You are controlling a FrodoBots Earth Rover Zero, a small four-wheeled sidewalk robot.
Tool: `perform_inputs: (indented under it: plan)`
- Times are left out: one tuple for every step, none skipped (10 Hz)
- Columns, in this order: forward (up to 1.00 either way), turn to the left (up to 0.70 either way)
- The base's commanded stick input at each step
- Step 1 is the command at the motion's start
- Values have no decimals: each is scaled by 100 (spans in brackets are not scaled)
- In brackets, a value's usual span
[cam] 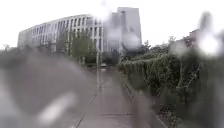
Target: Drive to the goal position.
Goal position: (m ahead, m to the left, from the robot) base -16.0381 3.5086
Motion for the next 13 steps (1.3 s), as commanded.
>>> perform_inputs:
  plan:
    - [0,70]
    - [0,70]
    - [0,70]
    - [0,70]
    - [0,70]
    - [0,70]
    - [0,70]
    - [0,70]
    - [0,70]
    - [0,70]
    - [0,70]
    - [0,70]
    - [0,70]
